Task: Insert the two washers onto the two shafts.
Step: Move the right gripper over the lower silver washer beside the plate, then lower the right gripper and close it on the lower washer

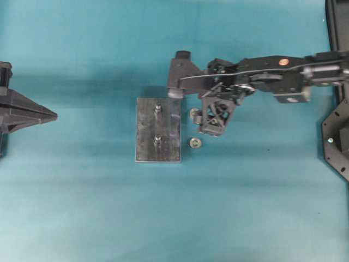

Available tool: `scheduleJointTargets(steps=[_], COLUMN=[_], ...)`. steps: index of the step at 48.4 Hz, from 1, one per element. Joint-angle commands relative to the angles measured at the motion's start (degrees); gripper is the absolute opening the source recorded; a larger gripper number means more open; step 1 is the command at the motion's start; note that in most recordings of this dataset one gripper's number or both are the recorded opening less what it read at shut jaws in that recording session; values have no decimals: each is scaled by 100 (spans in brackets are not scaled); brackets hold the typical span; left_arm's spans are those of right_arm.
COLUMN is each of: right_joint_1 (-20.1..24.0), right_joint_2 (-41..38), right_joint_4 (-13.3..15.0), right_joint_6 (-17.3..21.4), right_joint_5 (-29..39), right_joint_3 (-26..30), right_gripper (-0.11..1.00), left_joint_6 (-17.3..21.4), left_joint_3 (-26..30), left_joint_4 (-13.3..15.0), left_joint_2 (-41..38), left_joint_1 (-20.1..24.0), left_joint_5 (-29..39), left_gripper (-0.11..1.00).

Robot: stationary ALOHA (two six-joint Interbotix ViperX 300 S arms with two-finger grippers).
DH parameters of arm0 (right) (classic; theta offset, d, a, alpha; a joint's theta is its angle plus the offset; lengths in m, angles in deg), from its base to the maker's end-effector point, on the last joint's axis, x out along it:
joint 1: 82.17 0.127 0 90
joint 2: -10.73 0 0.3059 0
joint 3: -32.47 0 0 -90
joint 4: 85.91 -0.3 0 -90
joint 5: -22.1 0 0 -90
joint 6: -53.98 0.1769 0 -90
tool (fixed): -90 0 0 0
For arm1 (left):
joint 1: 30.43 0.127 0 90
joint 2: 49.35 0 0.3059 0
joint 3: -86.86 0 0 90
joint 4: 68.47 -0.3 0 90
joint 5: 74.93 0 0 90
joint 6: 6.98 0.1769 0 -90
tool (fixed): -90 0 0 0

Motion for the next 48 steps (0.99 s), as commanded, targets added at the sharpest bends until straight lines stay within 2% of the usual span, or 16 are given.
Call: scheduleJointTargets(steps=[1, 37, 43, 48], right_joint_1=[-9, -9, -18, -18], right_joint_2=[-35, -519, -519, -519], right_joint_4=[9, 18, 79, 88], right_joint_6=[-70, -79, -79, -79], right_joint_5=[-35, -299, -290, -290], right_joint_3=[185, 185, 193, 193], right_gripper=[81, 79, 73, 57], left_joint_6=[-9, -9, -9, -9], left_joint_3=[44, -79, -88, -97], left_joint_4=[0, -9, 0, 0], left_joint_2=[9, 149, 185, 185], left_joint_1=[9, 79, 88, 79], left_joint_5=[-26, -26, -26, -26], left_gripper=[0, 0, 0, 0])
